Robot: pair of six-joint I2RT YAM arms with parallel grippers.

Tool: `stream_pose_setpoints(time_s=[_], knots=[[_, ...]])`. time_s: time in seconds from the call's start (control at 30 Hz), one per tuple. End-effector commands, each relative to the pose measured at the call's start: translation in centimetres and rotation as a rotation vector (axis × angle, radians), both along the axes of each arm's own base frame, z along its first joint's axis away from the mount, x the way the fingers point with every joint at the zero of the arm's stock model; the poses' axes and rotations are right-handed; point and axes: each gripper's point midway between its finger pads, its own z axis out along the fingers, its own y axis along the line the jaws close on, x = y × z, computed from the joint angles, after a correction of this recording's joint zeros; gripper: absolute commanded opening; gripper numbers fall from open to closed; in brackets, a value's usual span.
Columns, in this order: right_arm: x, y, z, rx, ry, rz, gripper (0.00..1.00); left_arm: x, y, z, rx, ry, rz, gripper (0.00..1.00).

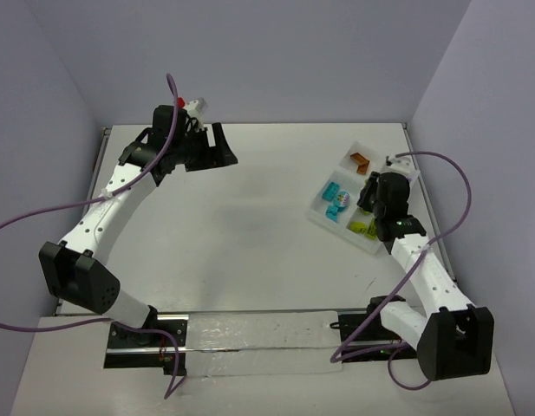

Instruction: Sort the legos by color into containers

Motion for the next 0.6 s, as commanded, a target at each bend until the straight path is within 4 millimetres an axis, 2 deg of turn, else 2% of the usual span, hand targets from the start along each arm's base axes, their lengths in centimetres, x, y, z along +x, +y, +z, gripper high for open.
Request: stream_pose_setpoints(time_s=[0.0, 0.1, 0.17, 0.23, 0.3, 0.33, 0.37, 0.4, 0.47, 0.57], knots=[[-1.4, -4.7, -1.3, 0.111, 0.046, -0.316, 0.00, 0.0, -0.2, 1.3, -0.025, -0.039, -0.014, 0.87], [-1.5, -5.5, -1.6, 0.116, 0.057, -0.356, 0.00, -0.1, -0.1, 1.1, -0.017, -0.032, -0.017, 0.87], [-1.5, -5.5, -1.9, 0.111, 0.078, -0.359, 0.08, -0.1, -0.1, 1.0, -0.015, -0.032, -0.018, 0.87], [-1.2, -5.5, -2.4, 0.100, 0.113, -0.359, 0.21, -0.2, -0.1, 0.9, -0.015, -0.030, -0.020, 0.87], [-1.1, -5.5, -2.6, 0.095, 0.124, -0.359, 0.47, -0.2, -0.1, 0.9, -0.019, -0.027, -0.021, 0.87], [-1.1, -5.5, -2.6, 0.093, 0.127, -0.357, 0.56, -0.2, -0.2, 0.8, -0.019, -0.026, -0.021, 0.87], [-1.1, -5.6, -2.5, 0.090, 0.123, -0.361, 0.72, -0.3, -0.2, 0.8, -0.021, -0.026, -0.024, 0.87], [-1.1, -5.7, -2.5, 0.088, 0.123, -0.363, 0.74, -0.3, -0.2, 0.8, -0.023, -0.026, -0.024, 0.87], [-1.1, -5.9, -2.1, 0.080, 0.117, -0.369, 0.85, -0.3, -0.1, 0.7, -0.017, -0.022, -0.019, 0.86], [-0.9, -5.9, -0.8, 0.073, 0.098, -0.361, 0.91, -0.1, 0.3, 0.9, -0.004, -0.033, 0.000, 0.86]])
